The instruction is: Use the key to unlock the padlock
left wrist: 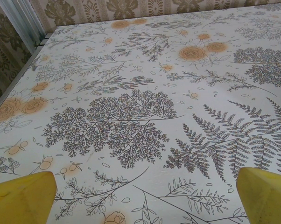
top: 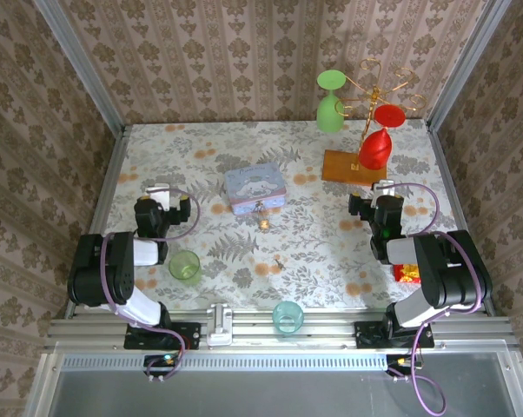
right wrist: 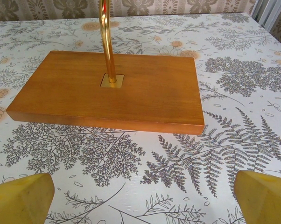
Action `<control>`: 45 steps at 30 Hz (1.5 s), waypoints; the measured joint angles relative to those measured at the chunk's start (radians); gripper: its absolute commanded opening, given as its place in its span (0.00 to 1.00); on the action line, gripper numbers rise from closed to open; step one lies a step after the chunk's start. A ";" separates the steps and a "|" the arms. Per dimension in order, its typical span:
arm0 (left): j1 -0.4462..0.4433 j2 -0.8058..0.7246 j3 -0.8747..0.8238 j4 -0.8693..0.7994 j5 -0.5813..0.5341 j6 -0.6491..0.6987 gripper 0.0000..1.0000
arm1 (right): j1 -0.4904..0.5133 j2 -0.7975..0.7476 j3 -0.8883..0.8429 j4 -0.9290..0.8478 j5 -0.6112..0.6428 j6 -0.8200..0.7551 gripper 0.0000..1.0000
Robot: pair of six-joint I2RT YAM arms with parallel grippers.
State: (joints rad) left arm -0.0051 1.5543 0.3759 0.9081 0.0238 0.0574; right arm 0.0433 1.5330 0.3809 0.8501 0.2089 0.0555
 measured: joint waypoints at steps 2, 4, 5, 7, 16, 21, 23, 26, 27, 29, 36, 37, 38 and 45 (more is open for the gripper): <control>0.000 0.000 0.000 0.000 0.000 0.000 1.00 | 0.000 0.000 0.000 0.000 0.000 0.000 1.00; 0.000 0.000 0.000 0.000 0.000 0.000 1.00 | 0.000 0.000 0.000 0.000 0.000 0.000 1.00; 0.000 0.000 0.000 0.000 0.000 0.000 1.00 | 0.000 0.000 0.000 0.000 0.000 0.000 1.00; 0.000 0.000 0.000 0.000 0.000 0.000 1.00 | 0.000 0.000 0.000 0.000 0.000 0.000 1.00; 0.000 0.000 0.000 0.000 -0.001 0.000 1.00 | 0.000 0.000 0.000 0.000 0.000 0.000 1.00; 0.000 0.000 0.000 0.000 -0.001 0.000 1.00 | 0.000 0.000 0.000 0.000 0.000 0.000 1.00; 0.000 0.000 0.000 0.000 -0.001 0.000 1.00 | 0.000 0.000 0.000 0.000 0.000 0.000 1.00; 0.000 0.000 0.000 0.000 -0.001 0.000 1.00 | 0.000 0.000 0.000 0.000 0.000 0.000 1.00; 0.000 0.000 0.000 0.000 -0.001 0.000 1.00 | 0.000 0.000 0.000 0.000 0.000 0.000 1.00; 0.000 0.000 0.000 0.001 -0.002 0.000 1.00 | 0.000 0.000 0.000 0.000 0.000 0.000 1.00; -0.005 -0.114 -0.018 -0.048 -0.064 -0.001 1.00 | 0.008 -0.127 0.002 -0.101 0.001 0.004 1.00; -0.011 -0.161 -0.018 -0.073 -0.086 -0.002 1.00 | 0.011 -0.190 0.017 -0.175 0.000 0.013 1.00; -0.019 -0.209 -0.016 -0.097 -0.105 -0.004 1.00 | 0.014 -0.240 0.038 -0.240 -0.001 0.027 1.00; -0.040 -0.438 0.113 -0.385 -0.156 -0.125 1.00 | 0.117 -0.428 0.214 -0.596 -0.069 0.106 1.00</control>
State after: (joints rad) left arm -0.0452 1.1168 0.4889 0.5236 -0.1322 -0.0677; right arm 0.1604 1.1046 0.5949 0.2539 0.1402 0.1616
